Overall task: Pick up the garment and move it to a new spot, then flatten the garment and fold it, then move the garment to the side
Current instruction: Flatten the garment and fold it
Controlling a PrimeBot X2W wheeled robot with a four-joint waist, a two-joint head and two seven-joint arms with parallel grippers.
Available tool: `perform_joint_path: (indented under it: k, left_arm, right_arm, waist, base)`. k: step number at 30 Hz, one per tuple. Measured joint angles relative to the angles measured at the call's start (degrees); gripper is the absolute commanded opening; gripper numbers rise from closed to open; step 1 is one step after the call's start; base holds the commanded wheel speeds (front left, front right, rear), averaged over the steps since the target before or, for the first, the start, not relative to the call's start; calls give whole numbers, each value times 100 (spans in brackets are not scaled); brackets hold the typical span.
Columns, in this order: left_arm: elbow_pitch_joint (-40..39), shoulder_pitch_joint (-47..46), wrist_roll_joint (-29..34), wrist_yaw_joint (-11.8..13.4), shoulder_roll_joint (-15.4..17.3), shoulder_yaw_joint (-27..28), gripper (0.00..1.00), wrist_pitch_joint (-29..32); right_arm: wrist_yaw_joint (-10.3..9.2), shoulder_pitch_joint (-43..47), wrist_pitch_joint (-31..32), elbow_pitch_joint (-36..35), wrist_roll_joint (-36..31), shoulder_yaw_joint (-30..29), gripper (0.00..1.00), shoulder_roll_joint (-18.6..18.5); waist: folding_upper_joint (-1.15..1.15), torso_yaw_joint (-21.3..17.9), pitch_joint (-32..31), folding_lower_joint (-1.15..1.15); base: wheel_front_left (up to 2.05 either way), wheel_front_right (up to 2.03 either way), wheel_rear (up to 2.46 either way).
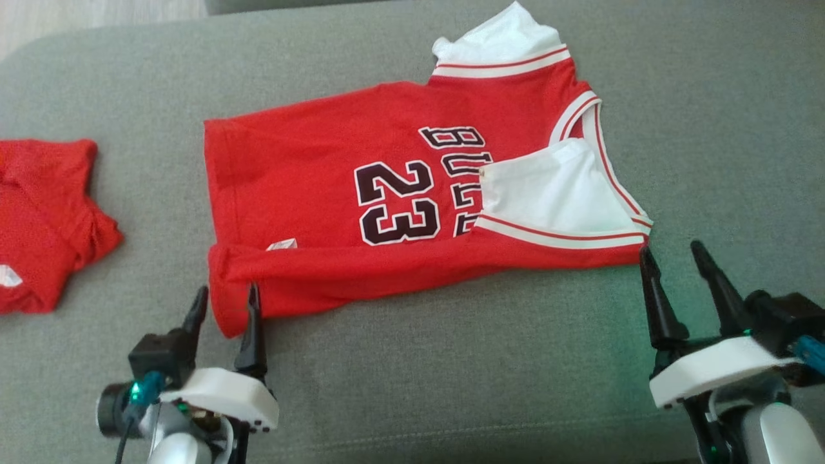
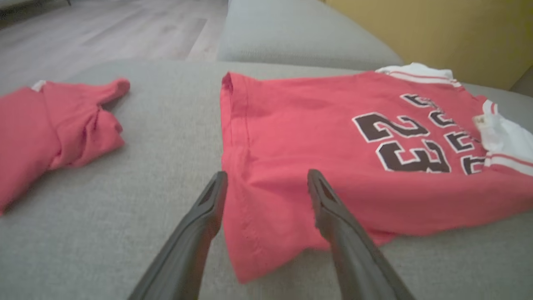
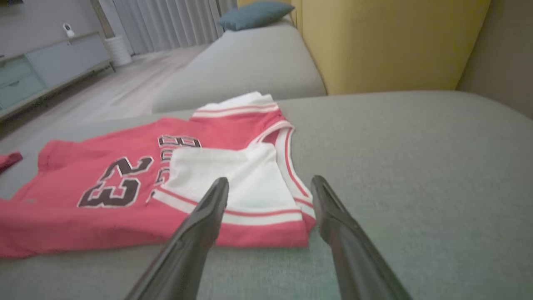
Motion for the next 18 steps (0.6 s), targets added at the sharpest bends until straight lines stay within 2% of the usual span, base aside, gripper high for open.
perform_joint_path:
  k: [8, 15, 16, 17, 18]
  left_arm:
    - [644, -266, -470, -234, -12, 45, 100, 546]
    - [878, -715, -740, -508, -8, 14, 100, 1067]
    - [882, -764, -757, -526, -3, 5, 85, 1118]
    - [881, -793, -778, -532, -3, -3, 45, 1180]
    - [880, -815, -792, -536, -2, -1, 17, 1221]
  right_arm:
    - [0, -637, 191, 1076, 232, 13, 100, -269]
    - [0, -1347, 671, 2123, 509, 41, 100, -357]
    - [0, -1408, 702, 2250, 557, 41, 100, -355]
    - [0, -1468, 750, 2330, 586, 40, 100, -354]
    - [0, -1541, 775, 2387, 617, 42, 100, -354]
  waist:
    - [0, 60, 301, 0]
    - [0, 155, 553, 0]
    - [0, 175, 578, 0]
    - [0, 191, 599, 0]
    - [0, 203, 617, 0]
  base:
    - [0, 0, 0]
    - [0, 0, 0]
    - [0, 0, 0]
    - [0, 0, 0]
    - [0, 0, 0]
